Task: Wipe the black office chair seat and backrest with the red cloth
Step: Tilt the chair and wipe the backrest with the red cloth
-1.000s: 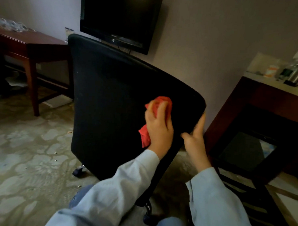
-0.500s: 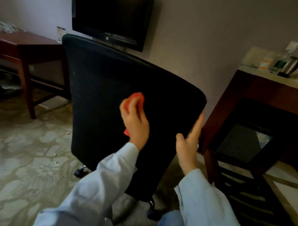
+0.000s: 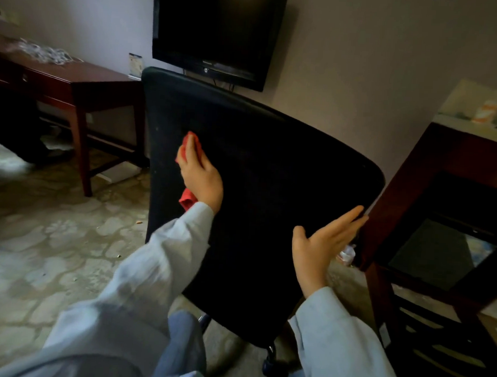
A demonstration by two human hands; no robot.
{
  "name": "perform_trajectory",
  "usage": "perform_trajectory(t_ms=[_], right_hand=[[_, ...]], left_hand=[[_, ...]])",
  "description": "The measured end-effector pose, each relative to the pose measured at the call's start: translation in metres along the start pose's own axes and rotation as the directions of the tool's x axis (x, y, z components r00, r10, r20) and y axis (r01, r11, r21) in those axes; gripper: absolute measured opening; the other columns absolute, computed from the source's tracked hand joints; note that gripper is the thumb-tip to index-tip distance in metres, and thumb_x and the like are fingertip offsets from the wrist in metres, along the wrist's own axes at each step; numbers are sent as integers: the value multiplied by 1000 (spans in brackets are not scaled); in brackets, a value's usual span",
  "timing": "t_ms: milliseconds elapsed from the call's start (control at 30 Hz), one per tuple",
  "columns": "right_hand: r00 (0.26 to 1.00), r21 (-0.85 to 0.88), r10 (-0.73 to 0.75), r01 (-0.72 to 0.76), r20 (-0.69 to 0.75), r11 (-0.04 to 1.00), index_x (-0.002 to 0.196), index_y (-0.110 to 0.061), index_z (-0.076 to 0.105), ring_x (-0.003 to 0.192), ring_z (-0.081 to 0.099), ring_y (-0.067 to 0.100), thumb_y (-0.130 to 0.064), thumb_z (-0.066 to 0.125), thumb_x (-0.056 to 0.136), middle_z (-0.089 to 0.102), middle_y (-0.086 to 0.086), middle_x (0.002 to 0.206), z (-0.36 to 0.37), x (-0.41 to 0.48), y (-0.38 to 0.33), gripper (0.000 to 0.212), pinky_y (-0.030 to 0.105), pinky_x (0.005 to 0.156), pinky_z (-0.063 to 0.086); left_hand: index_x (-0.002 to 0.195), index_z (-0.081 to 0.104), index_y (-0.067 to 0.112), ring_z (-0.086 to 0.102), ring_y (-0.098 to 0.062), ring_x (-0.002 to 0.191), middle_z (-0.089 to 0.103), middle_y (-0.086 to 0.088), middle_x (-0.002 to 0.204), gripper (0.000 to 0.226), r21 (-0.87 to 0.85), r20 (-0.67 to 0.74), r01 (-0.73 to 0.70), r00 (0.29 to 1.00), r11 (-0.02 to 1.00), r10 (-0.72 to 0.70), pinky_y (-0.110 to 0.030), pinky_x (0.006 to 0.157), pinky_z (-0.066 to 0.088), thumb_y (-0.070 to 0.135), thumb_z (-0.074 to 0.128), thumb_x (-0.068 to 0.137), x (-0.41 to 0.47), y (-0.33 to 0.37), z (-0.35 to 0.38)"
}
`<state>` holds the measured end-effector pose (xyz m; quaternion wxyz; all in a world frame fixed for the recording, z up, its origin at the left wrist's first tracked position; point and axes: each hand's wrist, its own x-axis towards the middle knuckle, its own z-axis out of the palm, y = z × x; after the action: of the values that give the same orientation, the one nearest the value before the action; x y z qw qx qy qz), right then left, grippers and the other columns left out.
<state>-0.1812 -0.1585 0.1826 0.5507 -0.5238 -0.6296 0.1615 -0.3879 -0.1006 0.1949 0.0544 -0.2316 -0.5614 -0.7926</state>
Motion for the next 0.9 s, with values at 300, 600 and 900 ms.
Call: perform_trajectory(t_ms=[300,600,900], right_hand=[[998,61,-60,60,-2,996,148,-24,-13,144,-11,29,-6,48,72,-19,9,155,-6,-3,11,98,43,114,-2],[919,-389,-375,392,120,834,147,-23,14,142,-1,32,-17,40,72,2,14,155,7,-21,27,80,45,114,-6],[758,-639,-504,637,415,431,143,-20,31,137,16,38,-24,34,77,21,13,150,50,-9,34,66,56,110,3]], left_hand=[[129,50,19,40,-25,114,45,-8,132,46,-158,373,-432,806,888,459,-24,104,30,4,48,85,-152,16,1],[126,53,10,42,-4,121,42,1,126,36,-238,243,-168,943,957,226,-27,105,38,-1,47,92,-131,1,-23],[134,40,2,41,-10,121,41,-6,131,42,-154,10,14,1000,988,-12,-11,104,30,6,48,92,34,-48,-56]])
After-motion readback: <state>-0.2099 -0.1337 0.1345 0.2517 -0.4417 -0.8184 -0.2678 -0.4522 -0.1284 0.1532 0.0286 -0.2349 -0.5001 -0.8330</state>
